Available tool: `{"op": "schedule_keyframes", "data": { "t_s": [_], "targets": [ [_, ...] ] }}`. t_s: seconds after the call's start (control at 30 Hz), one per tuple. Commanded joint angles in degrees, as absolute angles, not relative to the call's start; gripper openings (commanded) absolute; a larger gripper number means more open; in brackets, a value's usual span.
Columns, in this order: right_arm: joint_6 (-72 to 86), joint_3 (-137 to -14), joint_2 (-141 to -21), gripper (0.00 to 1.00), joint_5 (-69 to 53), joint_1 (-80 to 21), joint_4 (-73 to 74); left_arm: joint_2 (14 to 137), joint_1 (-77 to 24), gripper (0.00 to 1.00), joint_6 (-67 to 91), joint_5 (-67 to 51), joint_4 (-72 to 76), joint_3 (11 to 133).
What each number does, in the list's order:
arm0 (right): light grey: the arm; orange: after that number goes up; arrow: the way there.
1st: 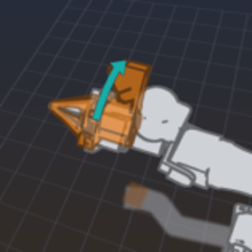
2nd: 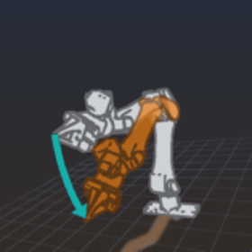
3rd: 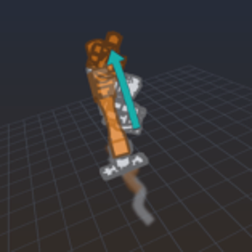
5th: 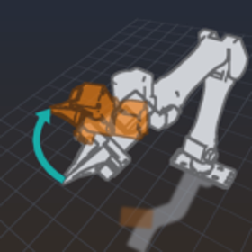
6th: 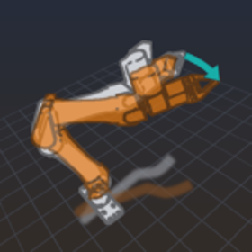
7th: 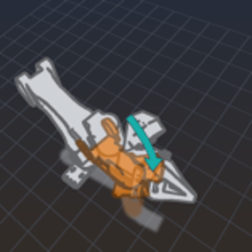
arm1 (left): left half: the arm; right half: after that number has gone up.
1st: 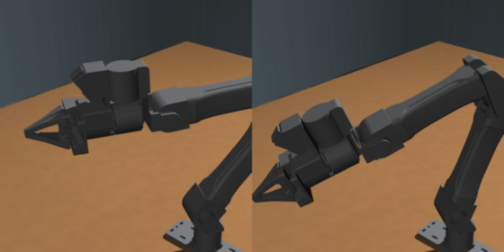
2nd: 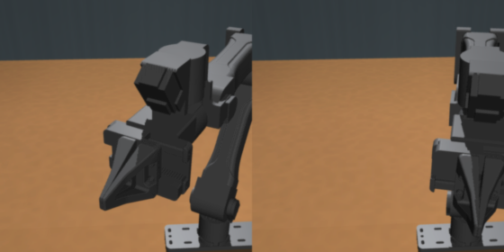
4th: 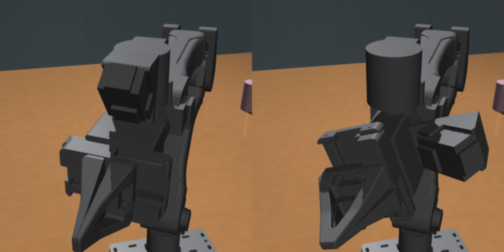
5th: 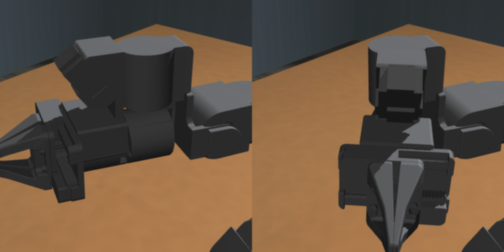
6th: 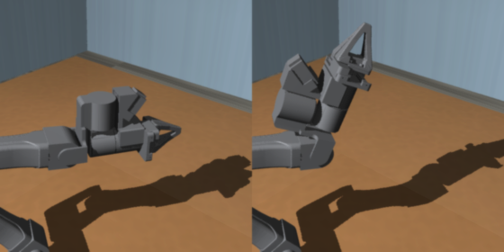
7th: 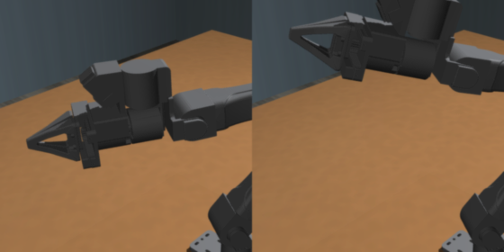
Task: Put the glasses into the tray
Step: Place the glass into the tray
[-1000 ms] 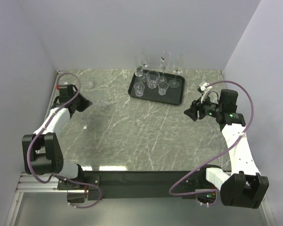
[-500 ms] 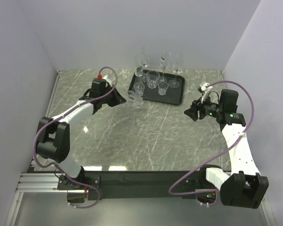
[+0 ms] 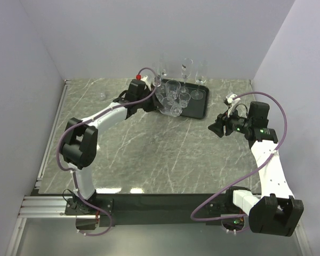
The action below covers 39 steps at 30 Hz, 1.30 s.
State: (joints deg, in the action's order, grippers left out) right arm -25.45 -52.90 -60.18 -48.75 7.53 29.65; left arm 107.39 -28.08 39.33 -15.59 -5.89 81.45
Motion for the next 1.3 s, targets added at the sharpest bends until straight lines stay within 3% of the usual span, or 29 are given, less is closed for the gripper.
{"op": "schedule_keyframes", "data": {
  "t_s": [0.0, 0.57, 1.27],
  "targets": [
    [-26.28, -52.47, -59.85, 0.60, -49.04, 7.91, 29.09, 109.15, -28.39, 0.00, 38.06, -13.45, -5.97, 87.35],
    [-26.54, -52.38, -59.85, 0.60, -48.60, 8.09, 28.92, 122.16, -29.09, 0.00, 37.27, -7.12, -11.51, 104.58],
    [-26.63, -52.30, -60.03, 0.60, -48.87, 8.26, 29.00, 129.20, -29.53, 0.01, 36.04, -2.29, -13.45, 110.65]
  ]
}}
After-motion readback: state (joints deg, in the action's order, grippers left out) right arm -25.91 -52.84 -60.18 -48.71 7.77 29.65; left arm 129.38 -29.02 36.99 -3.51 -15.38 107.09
